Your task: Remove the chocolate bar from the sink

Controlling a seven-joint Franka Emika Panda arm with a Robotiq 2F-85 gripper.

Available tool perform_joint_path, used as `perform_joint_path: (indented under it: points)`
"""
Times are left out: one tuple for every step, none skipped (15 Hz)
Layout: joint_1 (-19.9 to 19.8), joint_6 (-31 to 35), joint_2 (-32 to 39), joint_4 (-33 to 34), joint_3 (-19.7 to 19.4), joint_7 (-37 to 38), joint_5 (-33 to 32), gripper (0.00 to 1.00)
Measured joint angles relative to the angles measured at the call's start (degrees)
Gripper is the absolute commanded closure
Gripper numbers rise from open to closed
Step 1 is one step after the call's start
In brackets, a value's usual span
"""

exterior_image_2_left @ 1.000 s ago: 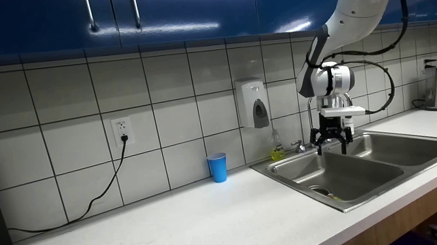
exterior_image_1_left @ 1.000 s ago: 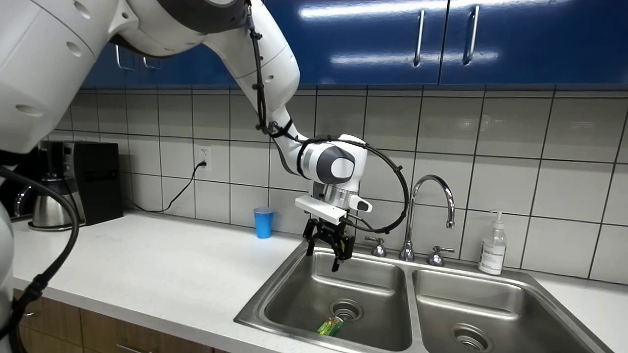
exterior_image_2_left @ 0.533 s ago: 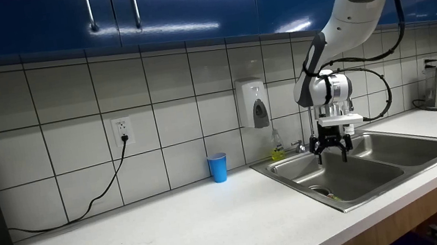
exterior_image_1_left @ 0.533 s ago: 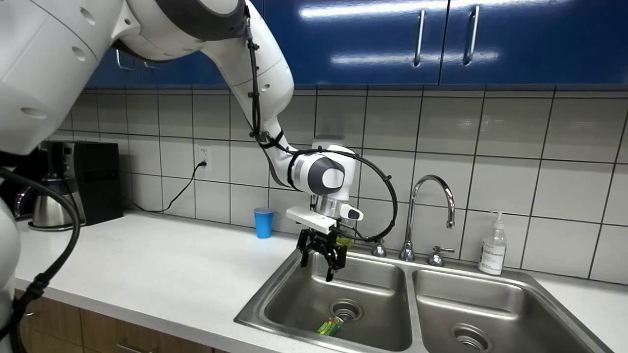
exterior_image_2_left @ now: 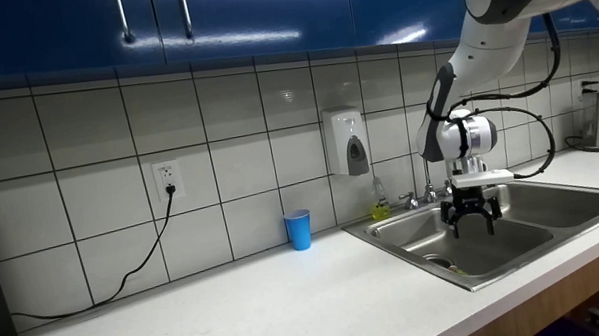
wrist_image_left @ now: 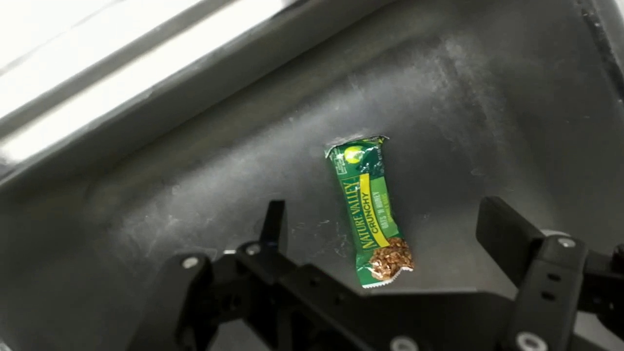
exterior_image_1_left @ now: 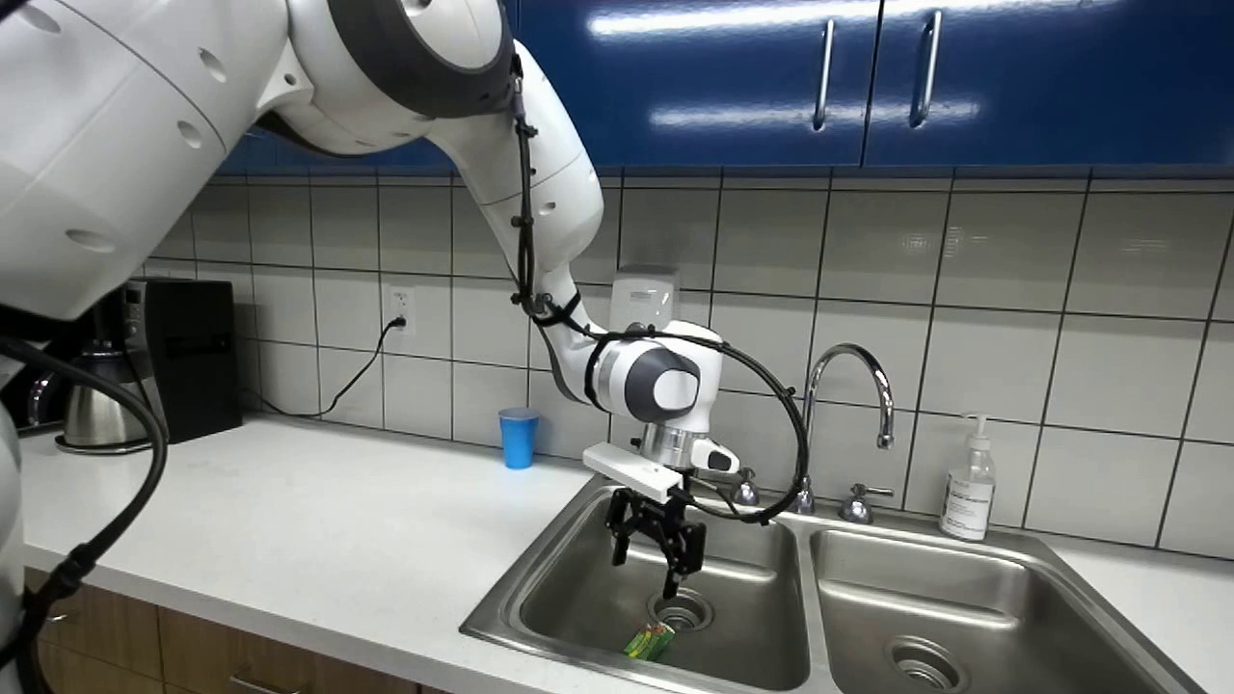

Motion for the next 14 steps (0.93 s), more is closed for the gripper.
perform_joint_path:
  points:
    - [-0.55,0.11,1.06,0.62,0.00,0.00,0.00,0.00]
    - [-1.02,0.16,2.19,1.39,-0.01,0.00,0.00,0.00]
    - [-1.40,0.17,3.34,2.29,0.00,-0.01,0.00,0.00]
    - [-1.68,0.17,4.58,3.34,-0.01,-0.02,-0.08,0.00]
    - [-1.88,0.17,5.85,4.52,0.00,-0.02,-0.23,0.00]
    - [-1.96,0.17,7.09,5.73,0.00,-0.02,-0.57,0.00]
    - [-1.96,0.17,8.28,6.98,0.00,-0.02,-1.11,0.00]
    - [-1.96,0.16,9.45,8.29,0.01,-0.02,-1.81,0.00]
    - [-1.93,0.16,10.49,9.52,0.04,-0.02,-2.44,0.00]
    - [-1.92,0.15,11.48,10.73,0.12,-0.07,-2.92,0.00]
    - [-1.92,0.14,12.50,11.94,0.28,-0.19,-3.30,0.00]
    - [-1.90,0.13,13.47,13.07,0.53,-0.25,-3.57,0.00]
    - [-1.90,0.13,14.42,14.13,0.86,-0.29,-3.76,0.00]
    - [-1.86,0.12,15.38,15.11,1.23,-0.42,-3.86,0.00]
